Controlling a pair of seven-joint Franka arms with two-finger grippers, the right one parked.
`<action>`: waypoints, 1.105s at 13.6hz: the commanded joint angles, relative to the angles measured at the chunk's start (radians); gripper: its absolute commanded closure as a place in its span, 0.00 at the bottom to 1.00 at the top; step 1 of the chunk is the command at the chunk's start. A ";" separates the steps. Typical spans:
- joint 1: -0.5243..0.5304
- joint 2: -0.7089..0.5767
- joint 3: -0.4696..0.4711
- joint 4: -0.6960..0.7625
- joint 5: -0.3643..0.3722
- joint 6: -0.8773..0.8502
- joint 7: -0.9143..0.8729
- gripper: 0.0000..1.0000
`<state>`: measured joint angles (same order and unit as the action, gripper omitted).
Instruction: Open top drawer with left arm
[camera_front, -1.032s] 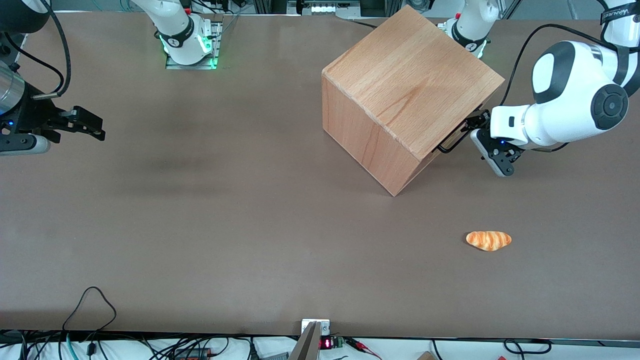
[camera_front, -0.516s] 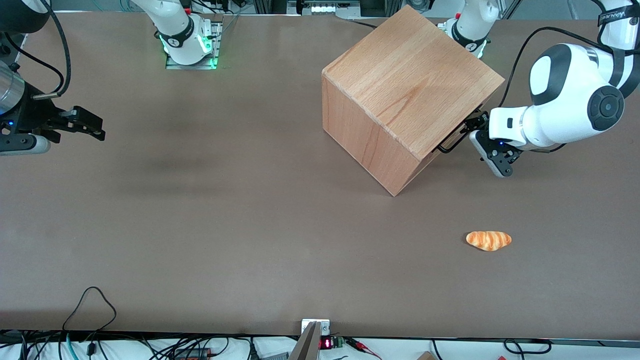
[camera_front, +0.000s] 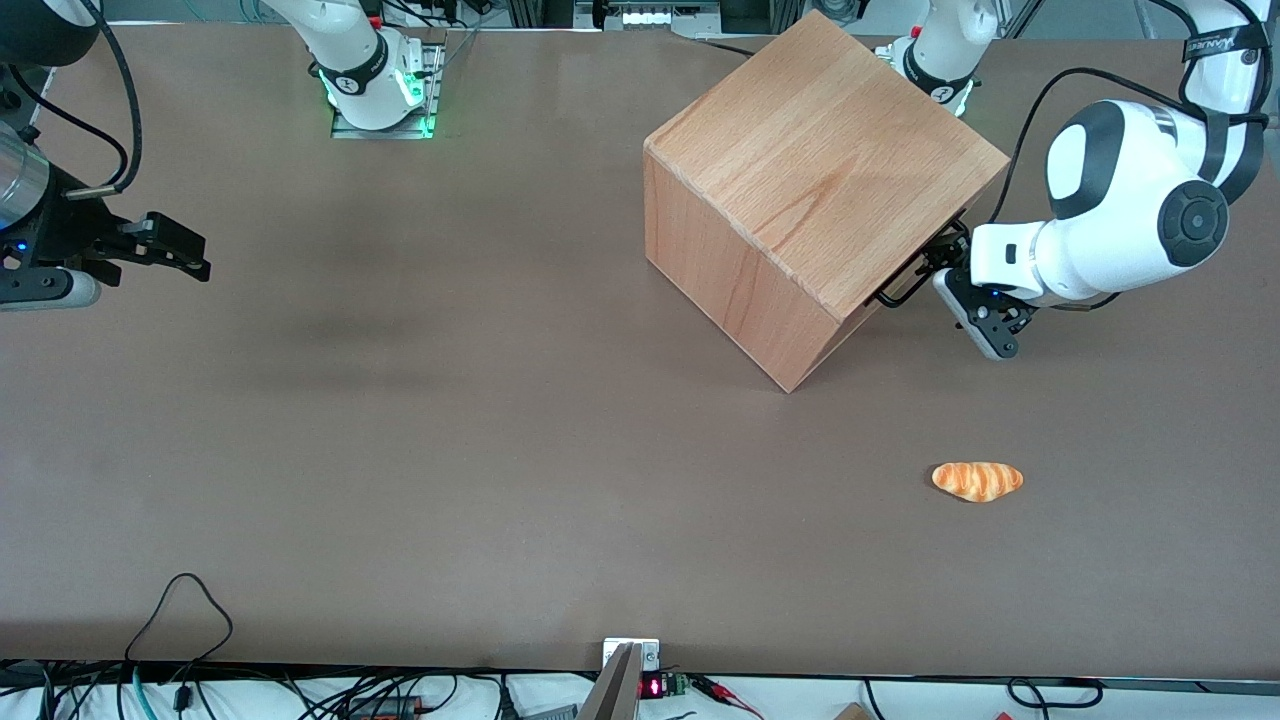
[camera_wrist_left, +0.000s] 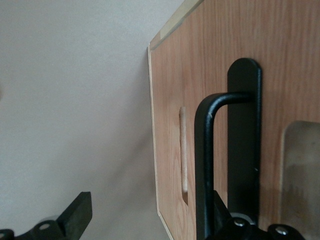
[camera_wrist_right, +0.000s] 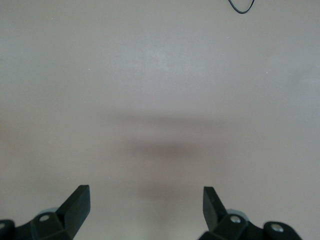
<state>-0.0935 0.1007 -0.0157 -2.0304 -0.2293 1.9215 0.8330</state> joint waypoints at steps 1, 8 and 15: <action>0.000 0.002 0.005 -0.034 -0.027 0.059 0.060 0.00; 0.006 0.019 0.046 -0.028 -0.015 0.187 0.052 0.00; 0.008 0.091 0.160 -0.010 -0.010 0.476 0.102 0.00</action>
<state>-0.0793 0.1080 0.1128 -2.0488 -0.2434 2.2874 0.8980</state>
